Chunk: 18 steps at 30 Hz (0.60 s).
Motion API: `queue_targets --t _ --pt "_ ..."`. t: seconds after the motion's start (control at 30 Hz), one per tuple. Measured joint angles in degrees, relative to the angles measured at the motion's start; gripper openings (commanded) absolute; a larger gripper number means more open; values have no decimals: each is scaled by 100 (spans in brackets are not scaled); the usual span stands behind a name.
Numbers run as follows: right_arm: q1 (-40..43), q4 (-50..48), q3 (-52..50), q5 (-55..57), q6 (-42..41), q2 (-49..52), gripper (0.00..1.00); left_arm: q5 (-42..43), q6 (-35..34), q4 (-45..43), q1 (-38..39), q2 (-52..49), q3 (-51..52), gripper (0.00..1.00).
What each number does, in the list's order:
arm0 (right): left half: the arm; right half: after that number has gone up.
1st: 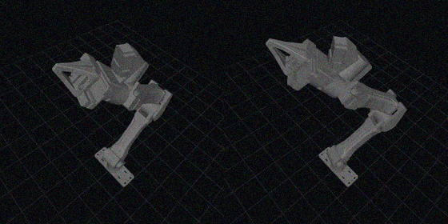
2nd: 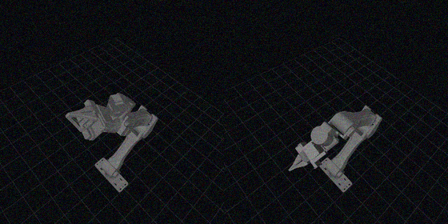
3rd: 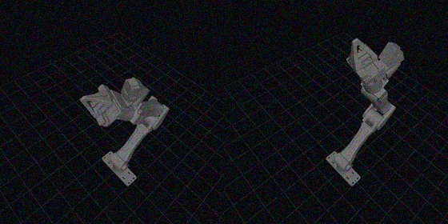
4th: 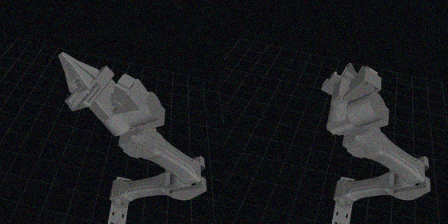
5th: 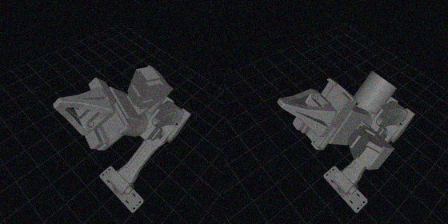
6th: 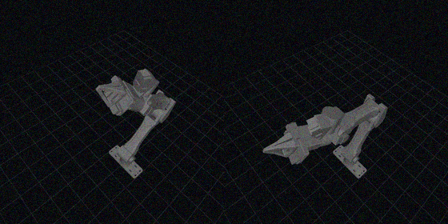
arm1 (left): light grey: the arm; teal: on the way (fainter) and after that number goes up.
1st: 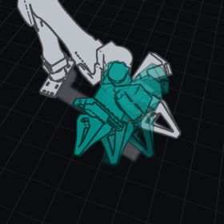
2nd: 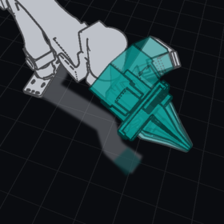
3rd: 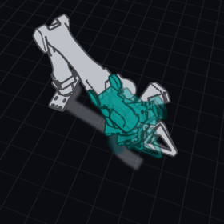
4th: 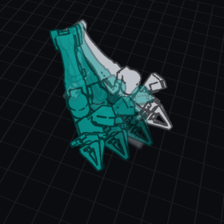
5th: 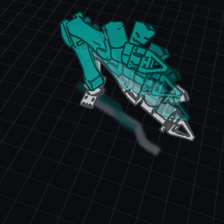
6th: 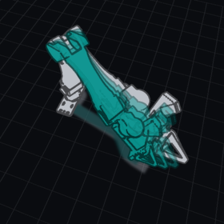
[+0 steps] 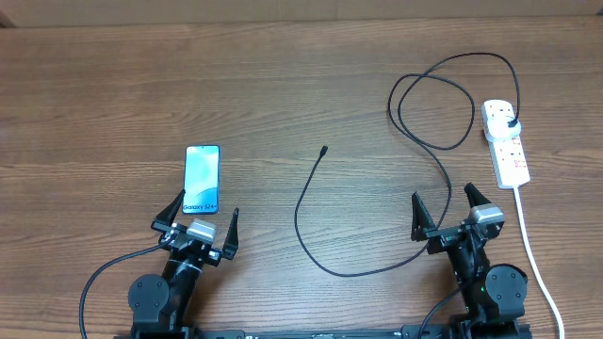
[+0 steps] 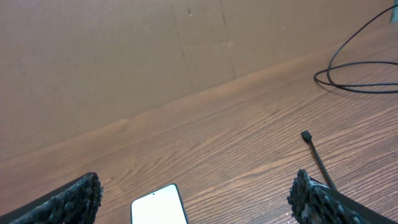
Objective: Plug charger to phone and switch on socket
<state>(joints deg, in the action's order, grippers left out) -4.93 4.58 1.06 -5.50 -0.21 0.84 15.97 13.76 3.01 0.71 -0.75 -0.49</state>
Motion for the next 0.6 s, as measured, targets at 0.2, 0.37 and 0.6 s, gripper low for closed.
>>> queue_targets --t 0.2,0.37,0.6 --pt "2 4 0 0 0 0 100 -48 -17 -48 0 0 0 100" --pt "0 2 0 -2 0 0 100 -223 -308 -195 0 0 0 100" --pt "0 2 0 0 0 0 100 -356 -804 -254 0 0 -4 100"
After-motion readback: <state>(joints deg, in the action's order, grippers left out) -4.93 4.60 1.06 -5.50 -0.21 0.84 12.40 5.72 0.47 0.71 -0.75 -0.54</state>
